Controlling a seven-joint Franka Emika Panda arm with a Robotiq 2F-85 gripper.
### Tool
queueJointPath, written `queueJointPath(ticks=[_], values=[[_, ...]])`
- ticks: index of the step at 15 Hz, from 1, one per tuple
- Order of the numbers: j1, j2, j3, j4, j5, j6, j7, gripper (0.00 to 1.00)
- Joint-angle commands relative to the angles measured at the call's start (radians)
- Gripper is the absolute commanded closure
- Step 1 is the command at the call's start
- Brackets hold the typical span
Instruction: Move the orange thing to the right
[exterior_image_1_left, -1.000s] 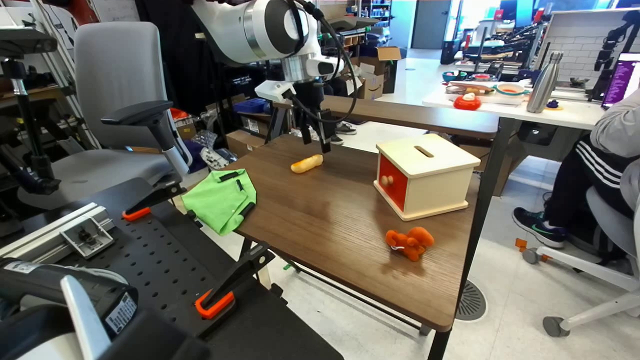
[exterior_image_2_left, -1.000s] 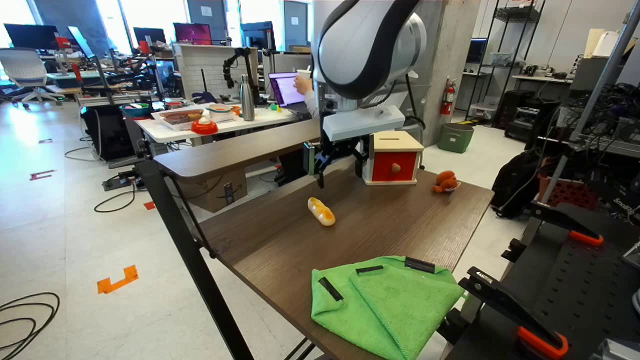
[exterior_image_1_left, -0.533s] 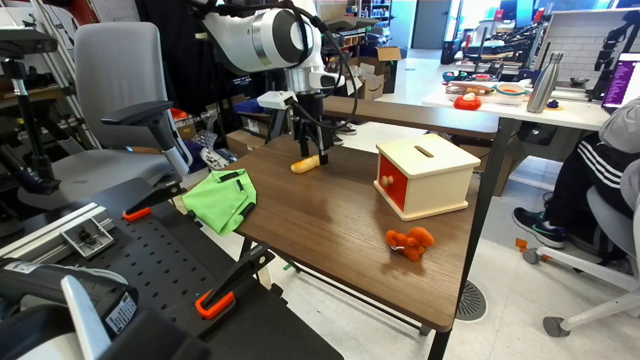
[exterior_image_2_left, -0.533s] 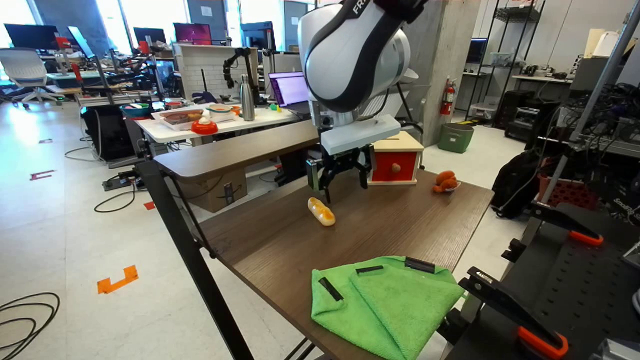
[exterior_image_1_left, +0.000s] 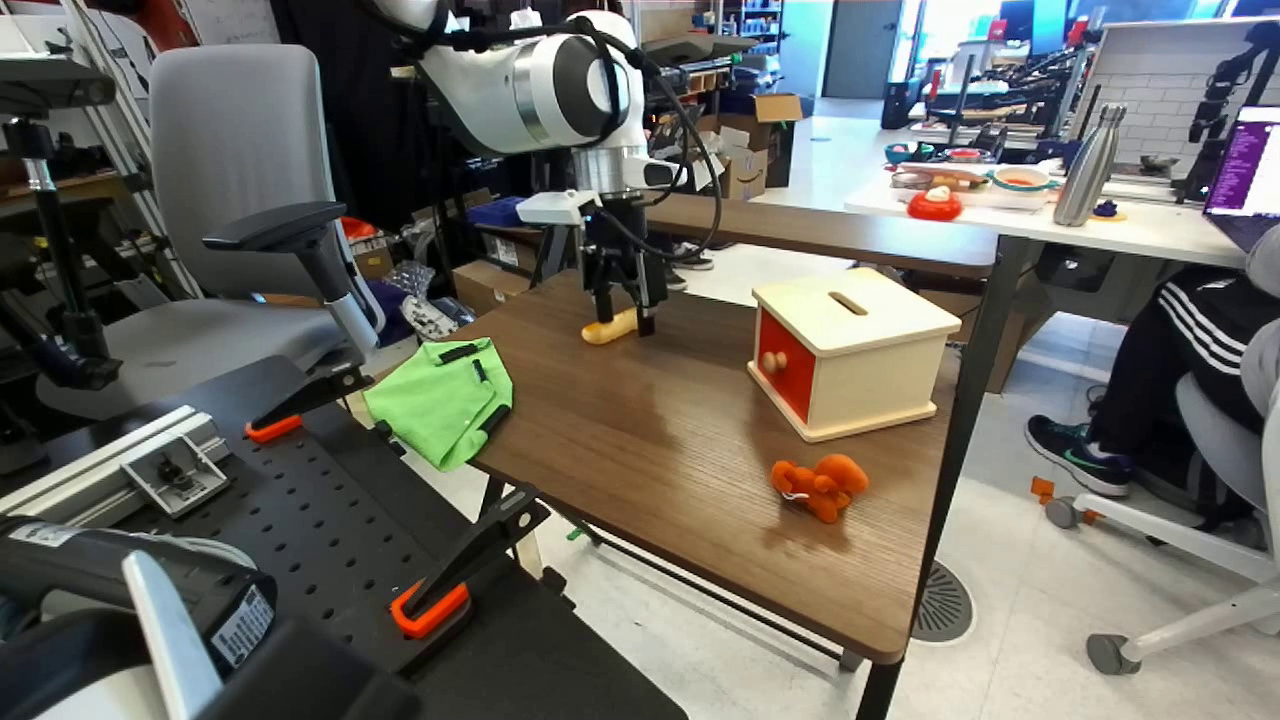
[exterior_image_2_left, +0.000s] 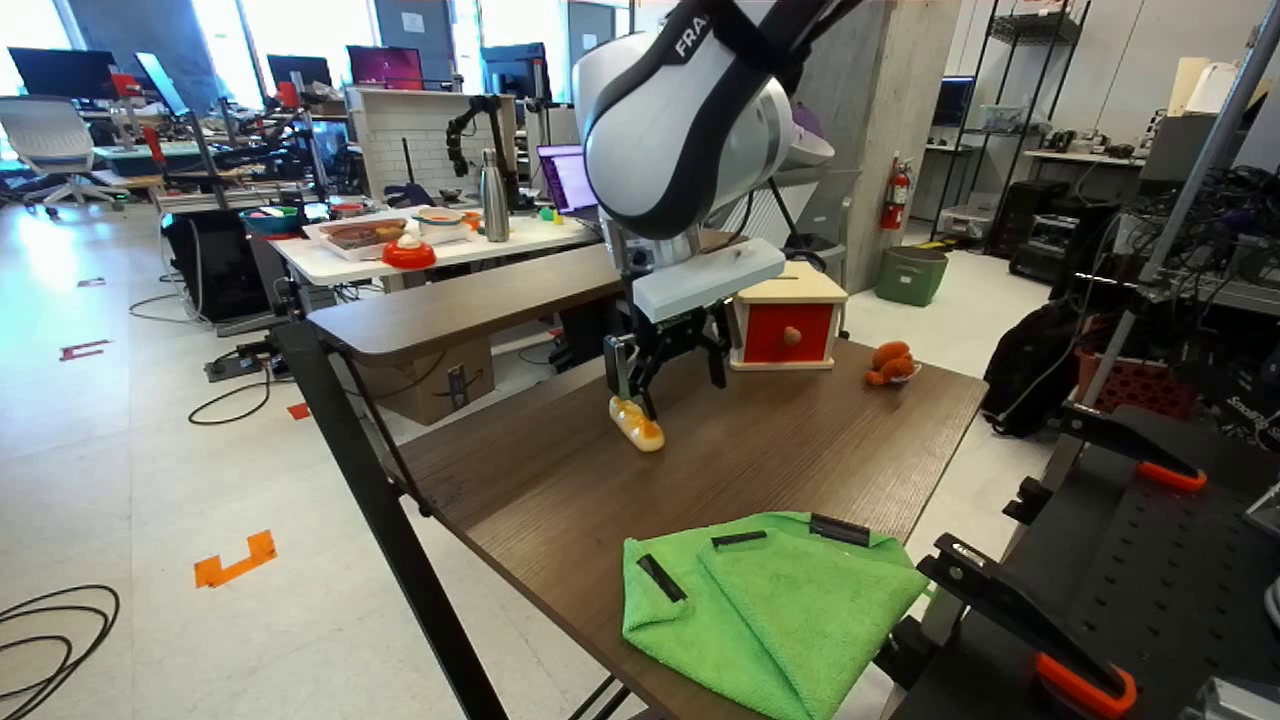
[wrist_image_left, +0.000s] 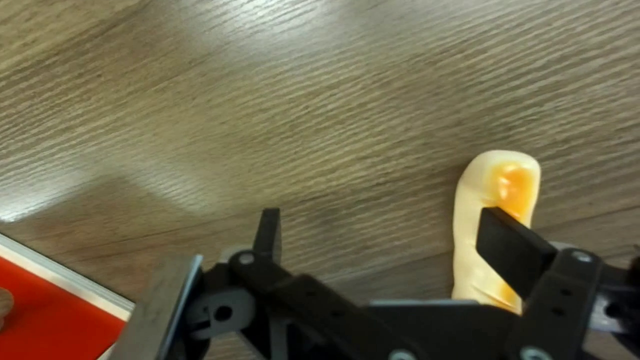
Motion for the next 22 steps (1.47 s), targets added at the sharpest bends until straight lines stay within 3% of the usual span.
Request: queueJointPath(ticks=[1, 14, 22], values=[[-0.005, 0.031, 0.017, 0.066, 0.008, -0.046, -0.045, 0.0], [-0.027, 0.056, 0.055, 0.116, 0.027, -0.057, -0.122, 0.0], [-0.035, 0.105, 0.046, 0.198, 0.019, -0.147, -0.136, 0.0]])
